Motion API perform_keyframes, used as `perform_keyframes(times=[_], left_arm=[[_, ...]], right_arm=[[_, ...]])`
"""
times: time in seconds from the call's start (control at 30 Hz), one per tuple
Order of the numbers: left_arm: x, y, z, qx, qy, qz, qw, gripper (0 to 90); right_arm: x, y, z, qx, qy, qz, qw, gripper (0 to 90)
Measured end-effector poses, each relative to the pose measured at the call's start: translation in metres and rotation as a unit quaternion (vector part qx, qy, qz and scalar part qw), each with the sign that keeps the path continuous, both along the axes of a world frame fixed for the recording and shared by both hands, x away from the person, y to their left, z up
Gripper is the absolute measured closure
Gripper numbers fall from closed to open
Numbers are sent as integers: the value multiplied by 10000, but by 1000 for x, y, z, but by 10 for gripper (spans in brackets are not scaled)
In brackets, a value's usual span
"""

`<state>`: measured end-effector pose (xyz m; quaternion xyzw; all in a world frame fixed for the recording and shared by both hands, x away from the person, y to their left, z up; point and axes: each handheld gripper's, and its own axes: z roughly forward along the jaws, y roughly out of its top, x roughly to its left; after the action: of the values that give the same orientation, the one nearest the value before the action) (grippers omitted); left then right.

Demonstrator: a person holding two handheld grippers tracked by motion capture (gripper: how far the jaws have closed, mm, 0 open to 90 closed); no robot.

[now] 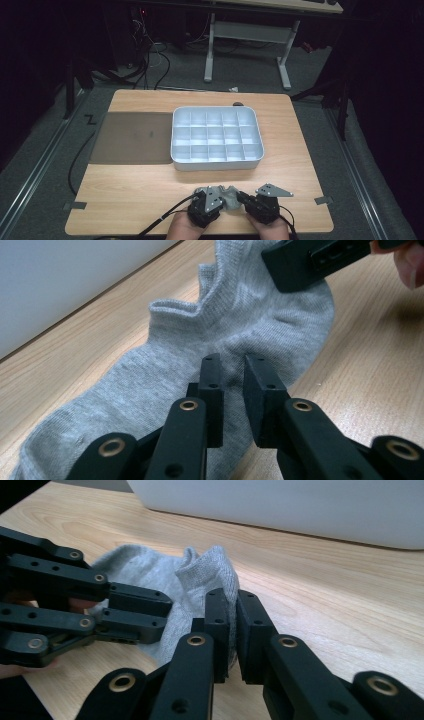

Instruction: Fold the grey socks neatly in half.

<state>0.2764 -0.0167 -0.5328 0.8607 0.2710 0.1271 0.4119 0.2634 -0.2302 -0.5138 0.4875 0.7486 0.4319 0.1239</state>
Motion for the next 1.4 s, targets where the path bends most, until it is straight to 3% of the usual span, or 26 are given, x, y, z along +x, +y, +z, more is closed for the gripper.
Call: perform_keyframes(times=[0.4,0.47,0.53,0.57,0.63,0.73,0.83,0.87,0.9,0.93,0.97,1.03,1.07,1.13,1.23,1.4], left_arm=[[0,-6,2,9,29,-42,10000,772],[0,-4,4,-78,31,-73,9999,728],[0,3,9,-350,-56,-47,9994,694],[0,9,13,-529,-104,52,9985,699],[1,18,18,-643,-167,177,9976,717],[5,36,22,-672,-209,360,9969,710],[12,61,21,-710,-170,696,9949,675],[12,61,21,-710,-170,696,9949,671],[13,76,19,-860,-281,914,9917,672],[13,76,19,-860,-281,914,9917,677],[15,88,15,-925,-345,1156,9884,700],[21,92,9,-725,-132,1205,9900,725],[21,92,9,-725,-132,1205,9900,733],[24,84,2,-357,32,1043,9939,743],[24,77,0,-263,86,896,9956,746],[22,76,0,-289,138,816,9962,756]], right_arm=[[-4,-4,11,63,-192,1,9998,873],[-5,-4,11,16,-205,-15,9998,873],[-5,-5,11,-7,-200,-33,9998,873],[-5,-6,11,2,-197,-36,9998,873],[-4,-8,11,3,-217,-41,9998,872],[-5,-9,12,11,-215,-57,9998,872],[-5,-11,14,57,-218,-89,9997,871],[-5,-11,14,57,-218,-89,9997,871],[-5,-13,14,65,-221,-105,9997,870],[-5,-13,14,65,-221,-105,9997,870],[-4,-13,14,66,-230,-114,9996,870],[-4,-13,14,77,-227,-125,9996,870],[-4,-13,14,72,-228,-121,9996,869],[-4,-12,14,78,-225,-120,9996,868],[-4,-10,15,76,-235,-120,9996,868],[-5,-3,18,-39,-237,-109,9997,868]])
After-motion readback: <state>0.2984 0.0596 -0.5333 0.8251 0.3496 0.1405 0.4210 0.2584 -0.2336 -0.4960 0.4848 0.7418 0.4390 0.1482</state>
